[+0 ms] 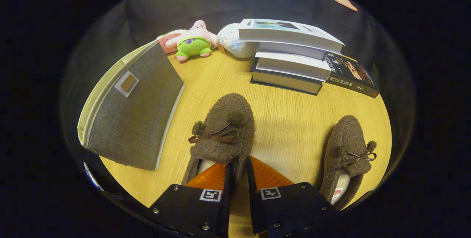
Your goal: Open the storage box then place both shoes into the box .Put the left shoe in first, then the right shoe, with the right side of both shoes facing outward in a uniform manner.
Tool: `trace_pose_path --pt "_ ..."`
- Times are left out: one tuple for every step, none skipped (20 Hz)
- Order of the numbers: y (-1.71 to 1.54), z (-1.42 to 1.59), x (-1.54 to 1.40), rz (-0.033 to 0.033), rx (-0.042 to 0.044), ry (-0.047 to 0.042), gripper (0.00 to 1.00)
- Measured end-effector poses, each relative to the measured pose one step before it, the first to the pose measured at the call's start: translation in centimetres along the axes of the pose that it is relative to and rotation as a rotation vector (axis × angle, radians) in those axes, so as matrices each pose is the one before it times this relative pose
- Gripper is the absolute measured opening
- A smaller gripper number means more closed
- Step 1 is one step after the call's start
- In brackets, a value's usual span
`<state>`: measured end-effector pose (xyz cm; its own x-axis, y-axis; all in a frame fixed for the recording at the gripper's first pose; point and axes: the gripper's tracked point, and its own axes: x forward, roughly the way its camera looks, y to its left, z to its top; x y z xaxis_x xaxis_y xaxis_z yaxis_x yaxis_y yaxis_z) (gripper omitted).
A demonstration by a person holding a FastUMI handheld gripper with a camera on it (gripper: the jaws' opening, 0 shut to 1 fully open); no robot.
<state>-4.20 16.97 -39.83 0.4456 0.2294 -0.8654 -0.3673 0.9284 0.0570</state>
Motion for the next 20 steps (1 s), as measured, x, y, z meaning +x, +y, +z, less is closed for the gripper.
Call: trace_pose_path --pt "-0.064 -0.139 -0.299 -0.00147 0.00843 0.01795 0.24" --pt "0.100 -0.029 0.397 0.00112 0.01685 -0.00113 0.17" --pt "0.105 0.164 -0.007 -0.00444 0.00911 -0.00268 0.19" --pt "-0.013 -0.114 0.150 -0.00090 0.00247 0.00917 0.05" --pt "-0.036 0.037 -0.129 -0.00595 0.00957 -0.00251 0.05" --pt "0.061 0.154 0.084 -0.00387 0.01085 0.00152 0.01" --pt "0.076 -0.050 -0.181 -0.00072 0.00241 0.00949 0.00" --pt "0.069 0.154 -0.034 0.00184 0.00027 -0.00299 0.00" --pt "0.002 0.225 -0.128 -0.00064 -0.00359 -0.00510 0.00" --pt "0.010 0.176 -0.131 -0.00166 -0.00130 -0.00234 0.00" --pt "0.037 0.192 -0.216 -0.00408 0.00165 -0.00106 0.00" --pt "0.051 0.138 -0.367 0.00066 0.00214 -0.00250 0.00" --pt "0.154 0.262 -0.442 0.00519 0.00689 -0.00501 0.00" --pt "0.186 0.148 -0.281 0.00571 0.00859 -0.00635 0.00" --pt "0.095 0.319 -0.425 0.00237 0.00795 -0.00793 0.00" --pt "0.169 0.289 -0.216 0.00179 0.00480 -0.00556 0.00" --pt "0.155 0.384 -0.348 0.00528 0.00456 -0.01110 0.00" --pt "0.062 0.409 -0.392 0.00247 0.00457 -0.01107 0.00" --pt "0.181 0.535 -0.568 0.00240 0.00878 -0.00993 0.00" --pt "0.468 0.692 -0.530 0.00996 0.01400 -0.01689 0.00"
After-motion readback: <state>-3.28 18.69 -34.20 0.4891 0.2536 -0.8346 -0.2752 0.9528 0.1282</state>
